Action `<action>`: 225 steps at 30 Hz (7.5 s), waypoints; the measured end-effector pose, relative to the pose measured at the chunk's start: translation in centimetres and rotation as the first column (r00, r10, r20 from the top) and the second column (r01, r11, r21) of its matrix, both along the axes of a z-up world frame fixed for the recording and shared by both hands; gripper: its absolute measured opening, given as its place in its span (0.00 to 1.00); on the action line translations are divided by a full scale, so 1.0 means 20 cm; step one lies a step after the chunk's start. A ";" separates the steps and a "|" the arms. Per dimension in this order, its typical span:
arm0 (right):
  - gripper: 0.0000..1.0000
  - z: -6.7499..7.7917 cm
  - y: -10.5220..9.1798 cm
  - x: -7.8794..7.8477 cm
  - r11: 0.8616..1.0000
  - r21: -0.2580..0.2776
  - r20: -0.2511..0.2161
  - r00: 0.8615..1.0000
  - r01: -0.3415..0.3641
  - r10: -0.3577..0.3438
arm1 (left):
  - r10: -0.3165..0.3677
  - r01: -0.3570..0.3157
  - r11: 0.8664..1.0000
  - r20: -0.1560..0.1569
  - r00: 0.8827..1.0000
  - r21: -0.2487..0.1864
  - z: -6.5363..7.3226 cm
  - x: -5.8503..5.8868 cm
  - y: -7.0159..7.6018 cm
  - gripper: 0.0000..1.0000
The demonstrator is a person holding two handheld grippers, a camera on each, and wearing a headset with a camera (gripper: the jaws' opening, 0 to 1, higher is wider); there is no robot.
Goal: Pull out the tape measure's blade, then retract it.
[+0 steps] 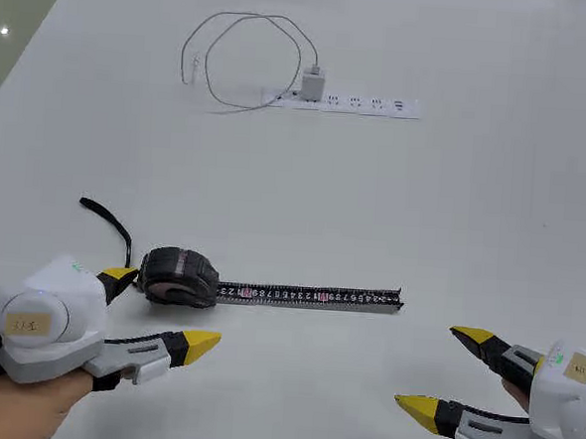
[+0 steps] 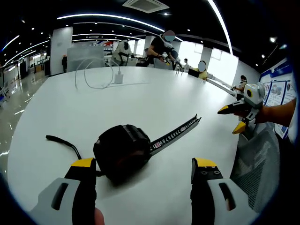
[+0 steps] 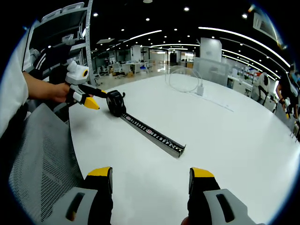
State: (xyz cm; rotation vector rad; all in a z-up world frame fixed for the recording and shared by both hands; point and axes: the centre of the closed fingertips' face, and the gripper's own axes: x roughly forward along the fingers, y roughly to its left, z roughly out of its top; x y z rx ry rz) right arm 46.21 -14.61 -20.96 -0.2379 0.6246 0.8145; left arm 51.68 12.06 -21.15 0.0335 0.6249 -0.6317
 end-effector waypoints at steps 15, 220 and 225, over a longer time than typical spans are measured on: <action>0.65 0.00 0.00 0.03 1.000 -0.008 -0.002 1.000 -0.011 0.011 | 0.080 -0.080 0.997 0.004 0.997 -0.017 0.00 0.04 0.00 0.82; 0.10 -0.29 0.14 0.42 0.706 -0.324 -0.241 0.776 -0.630 0.582 | 0.464 -0.462 0.886 -0.100 0.880 0.044 -0.14 0.21 0.08 0.57; 0.10 -0.28 0.16 0.43 0.708 -0.319 -0.235 0.776 -0.630 0.585 | 0.462 -0.461 0.887 -0.104 0.881 0.033 -0.14 0.21 0.08 0.57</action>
